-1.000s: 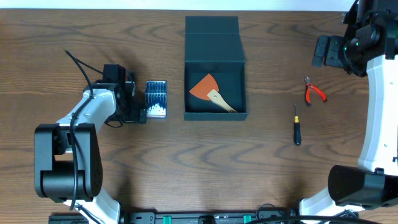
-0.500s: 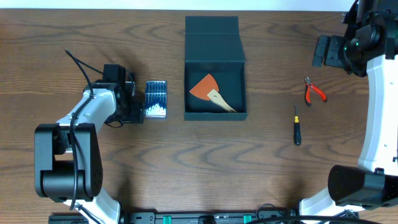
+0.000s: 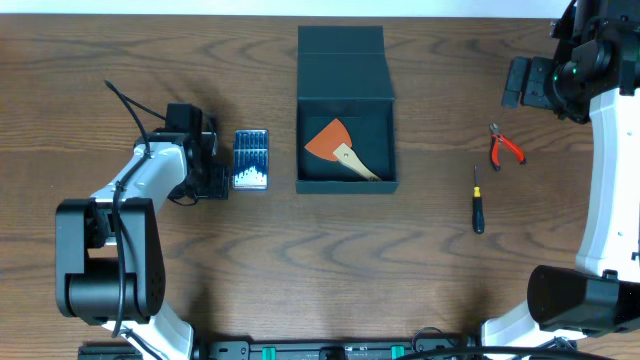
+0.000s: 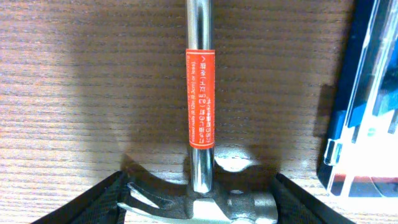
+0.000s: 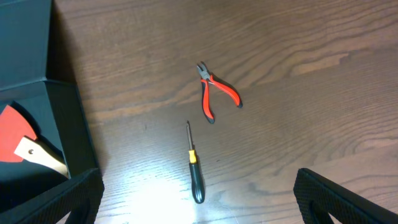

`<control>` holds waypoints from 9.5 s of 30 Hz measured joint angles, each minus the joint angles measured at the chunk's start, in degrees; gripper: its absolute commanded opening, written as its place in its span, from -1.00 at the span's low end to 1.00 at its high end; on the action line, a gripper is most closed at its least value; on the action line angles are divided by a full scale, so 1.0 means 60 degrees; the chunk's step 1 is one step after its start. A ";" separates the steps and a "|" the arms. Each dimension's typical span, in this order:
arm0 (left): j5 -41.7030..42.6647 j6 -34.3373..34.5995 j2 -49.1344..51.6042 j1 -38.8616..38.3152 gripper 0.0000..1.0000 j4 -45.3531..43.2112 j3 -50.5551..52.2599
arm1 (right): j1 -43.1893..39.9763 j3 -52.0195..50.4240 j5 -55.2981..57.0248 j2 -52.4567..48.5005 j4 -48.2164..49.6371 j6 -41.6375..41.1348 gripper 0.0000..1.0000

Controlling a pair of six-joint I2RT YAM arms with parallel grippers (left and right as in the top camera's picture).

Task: Pack container

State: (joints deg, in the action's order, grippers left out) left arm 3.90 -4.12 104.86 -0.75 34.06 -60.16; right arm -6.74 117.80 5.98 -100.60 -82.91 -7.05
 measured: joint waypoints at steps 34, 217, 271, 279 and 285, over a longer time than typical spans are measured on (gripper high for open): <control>-0.0007 -0.0004 0.0007 0.0000 0.14 0.0317 -0.0058 | 0.0000 0.0000 0.0000 0.0000 0.0000 0.0000 0.98; 0.1300 0.0401 0.0240 -0.5093 0.10 -0.1359 -0.1785 | 0.0000 0.0000 0.0000 0.0000 0.0004 0.0000 0.98; 0.1242 -0.1297 0.0262 -0.5089 0.56 -0.0969 -0.1949 | 0.0000 0.0000 0.0000 0.0000 0.0000 0.0000 0.99; 0.1246 -0.1297 0.0266 -0.5089 0.56 -0.0659 -0.2361 | 0.0000 0.0000 0.0000 0.0000 0.0004 0.0000 0.98; 0.1151 -0.1195 0.0291 -0.5089 0.56 0.0018 -0.3814 | 0.0000 0.0000 -0.0004 0.0000 0.0000 0.0000 0.99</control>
State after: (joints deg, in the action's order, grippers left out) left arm 10.81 -11.29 106.61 -31.29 34.17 -83.05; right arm -6.74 117.80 5.96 -100.60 -82.91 -7.05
